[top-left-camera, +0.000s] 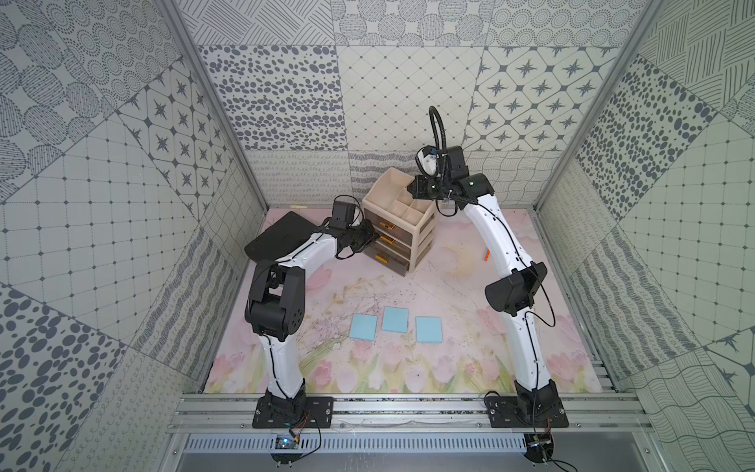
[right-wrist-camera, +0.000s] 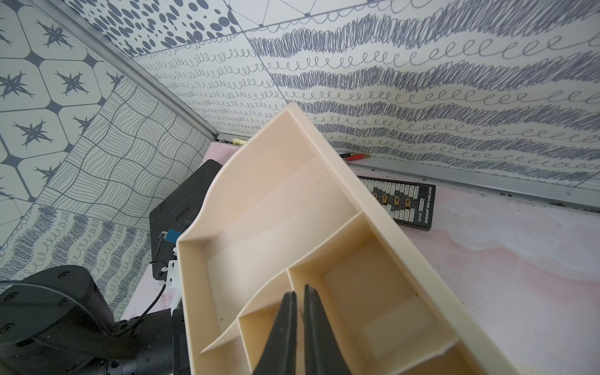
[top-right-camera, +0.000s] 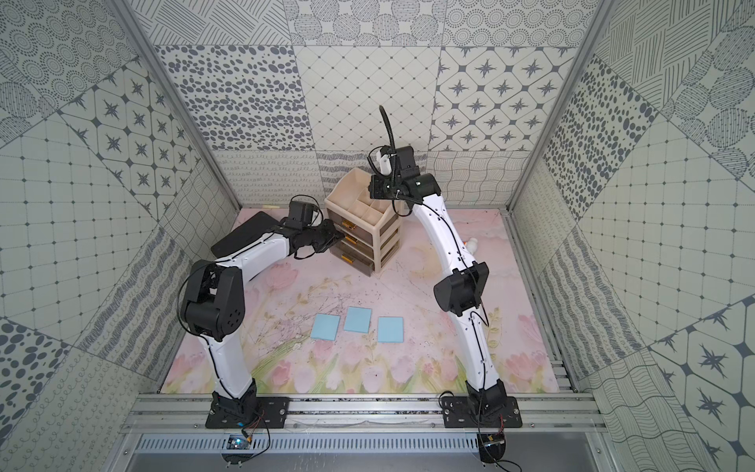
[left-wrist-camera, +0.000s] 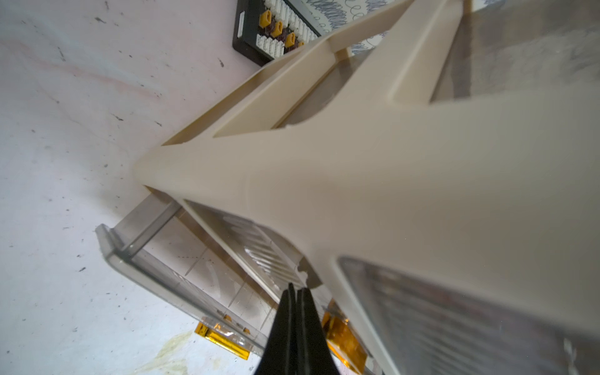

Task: Please put the sticky notes in the drawer by color
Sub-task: Close the drawer in the storage box.

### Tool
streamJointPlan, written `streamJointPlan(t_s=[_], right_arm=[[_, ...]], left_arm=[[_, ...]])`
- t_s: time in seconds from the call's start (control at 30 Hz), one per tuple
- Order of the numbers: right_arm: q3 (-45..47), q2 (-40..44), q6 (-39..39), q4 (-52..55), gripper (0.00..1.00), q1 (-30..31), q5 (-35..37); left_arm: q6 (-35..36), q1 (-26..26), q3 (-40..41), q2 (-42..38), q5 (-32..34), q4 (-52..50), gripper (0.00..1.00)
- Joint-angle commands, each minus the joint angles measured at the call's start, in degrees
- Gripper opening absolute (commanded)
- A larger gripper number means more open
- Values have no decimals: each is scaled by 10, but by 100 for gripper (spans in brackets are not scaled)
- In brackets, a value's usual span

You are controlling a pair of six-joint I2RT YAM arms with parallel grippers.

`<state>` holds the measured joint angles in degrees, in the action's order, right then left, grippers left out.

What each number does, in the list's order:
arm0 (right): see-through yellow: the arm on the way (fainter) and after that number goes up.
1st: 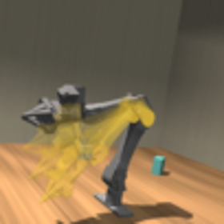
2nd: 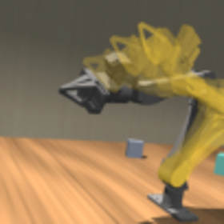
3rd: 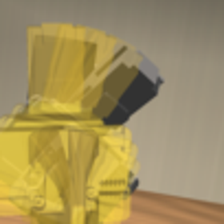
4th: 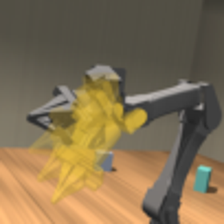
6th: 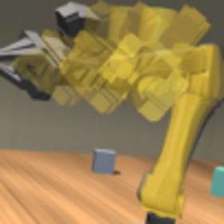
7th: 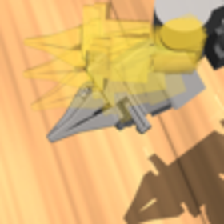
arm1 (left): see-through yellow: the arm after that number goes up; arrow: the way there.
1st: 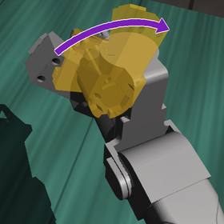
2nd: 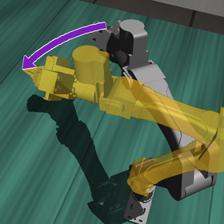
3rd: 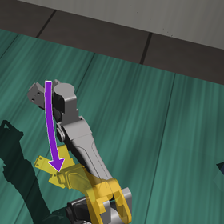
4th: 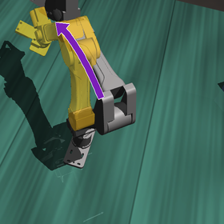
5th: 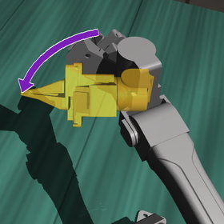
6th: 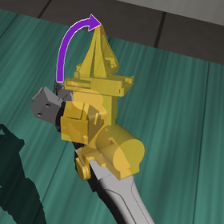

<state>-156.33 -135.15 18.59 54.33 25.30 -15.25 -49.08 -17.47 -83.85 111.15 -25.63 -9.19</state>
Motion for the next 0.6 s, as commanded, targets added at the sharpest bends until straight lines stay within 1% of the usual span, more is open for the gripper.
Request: streamJointPlan(t_s=[0.0, 0.03, 0.13, 0.23, 0.3, 0.33, 0.37, 0.47, 0.57], right_arm=[[23, 5, -12, 74, 10, 19, -48], [21, 8, -13, 75, 10, 19, -48], [18, 25, -15, 78, 12, 18, -51], [18, 49, -20, 80, 16, 18, -40], [20, 67, -25, 81, 20, 18, -29], [20, 73, -26, 82, 22, 17, -25], [20, 82, -26, 83, 23, 17, -21], [35, 106, -27, 77, 34, 17, -14], [64, 128, -28, 60, 46, 16, -4]], left_arm=[[8, -8, -1, -10, -21, 63, 4], [10, -8, 13, -25, -17, 63, 5], [13, -2, 50, -76, 1, 51, 13], [6, 13, 79, -124, 4, 37, 28], [1, 23, 89, -149, -1, 29, 36], [1, 26, 89, -155, -3, 22, 38], [0, 28, 87, -161, -5, 13, 39], [-3, 34, 86, -176, -9, 4, 40], [0, 34, 87, -191, 8, -12, 40]])
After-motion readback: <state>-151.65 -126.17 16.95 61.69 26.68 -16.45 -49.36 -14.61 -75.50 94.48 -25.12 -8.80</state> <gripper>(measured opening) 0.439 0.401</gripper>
